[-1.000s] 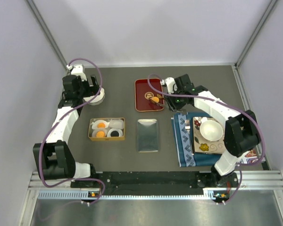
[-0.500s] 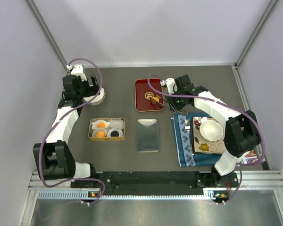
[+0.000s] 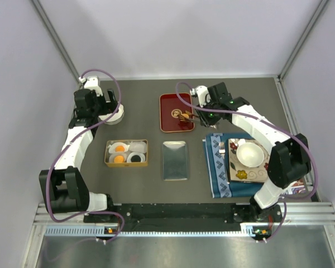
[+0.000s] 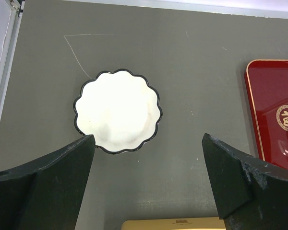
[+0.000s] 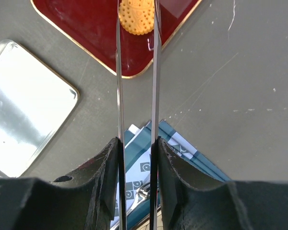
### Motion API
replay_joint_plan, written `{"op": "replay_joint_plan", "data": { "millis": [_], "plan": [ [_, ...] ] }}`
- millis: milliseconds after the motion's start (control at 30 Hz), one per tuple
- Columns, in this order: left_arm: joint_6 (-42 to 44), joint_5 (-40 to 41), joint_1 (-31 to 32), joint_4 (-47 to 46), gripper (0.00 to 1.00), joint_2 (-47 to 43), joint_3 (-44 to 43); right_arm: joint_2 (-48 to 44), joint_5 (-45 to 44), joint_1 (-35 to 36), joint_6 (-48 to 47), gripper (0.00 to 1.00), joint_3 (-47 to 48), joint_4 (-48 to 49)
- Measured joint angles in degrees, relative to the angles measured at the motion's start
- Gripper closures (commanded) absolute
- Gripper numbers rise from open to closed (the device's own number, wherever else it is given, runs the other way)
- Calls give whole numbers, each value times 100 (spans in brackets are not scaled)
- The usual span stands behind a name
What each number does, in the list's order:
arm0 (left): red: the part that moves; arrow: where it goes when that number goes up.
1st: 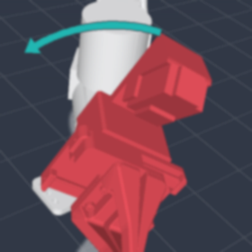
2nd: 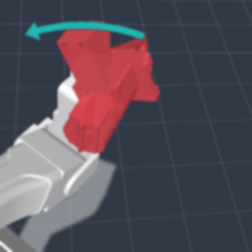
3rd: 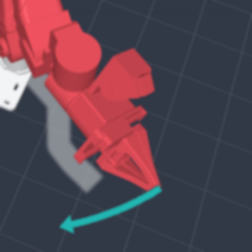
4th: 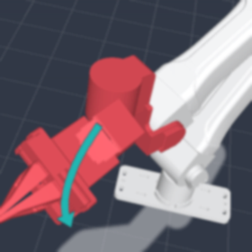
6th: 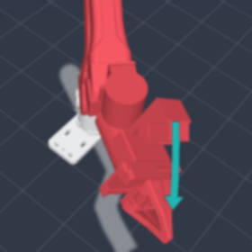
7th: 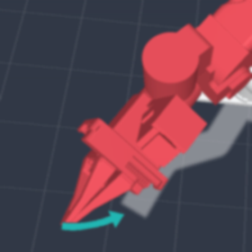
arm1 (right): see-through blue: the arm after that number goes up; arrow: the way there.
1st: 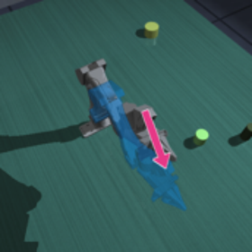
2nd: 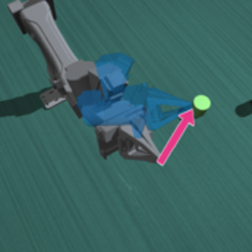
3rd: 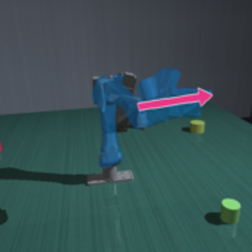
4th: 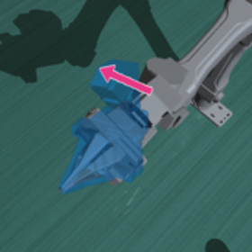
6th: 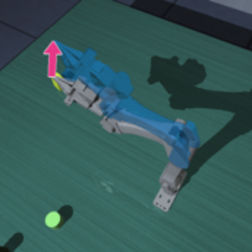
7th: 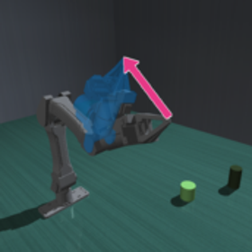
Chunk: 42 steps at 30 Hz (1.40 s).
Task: Pack the cookies
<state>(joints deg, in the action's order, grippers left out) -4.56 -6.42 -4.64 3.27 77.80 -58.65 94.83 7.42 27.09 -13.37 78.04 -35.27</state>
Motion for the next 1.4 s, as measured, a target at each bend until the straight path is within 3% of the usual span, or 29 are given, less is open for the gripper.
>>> {"op": "replay_joint_plan", "data": {
  "millis": [300, 933, 1400],
  "plan": [
    [-2, -2, 0, 0, 1, 0, 0, -219, 105, 326, 4, 86, 275, -101],
    [-7, -22, -2, 0, 1, 0, 0, -282, 402, 2155, -107, 86, 953, -356],
    [-7, -22, -4, -2, 1, 9, 0, 424, 511, 2367, -162, 86, 1029, -376]
  ]
}}
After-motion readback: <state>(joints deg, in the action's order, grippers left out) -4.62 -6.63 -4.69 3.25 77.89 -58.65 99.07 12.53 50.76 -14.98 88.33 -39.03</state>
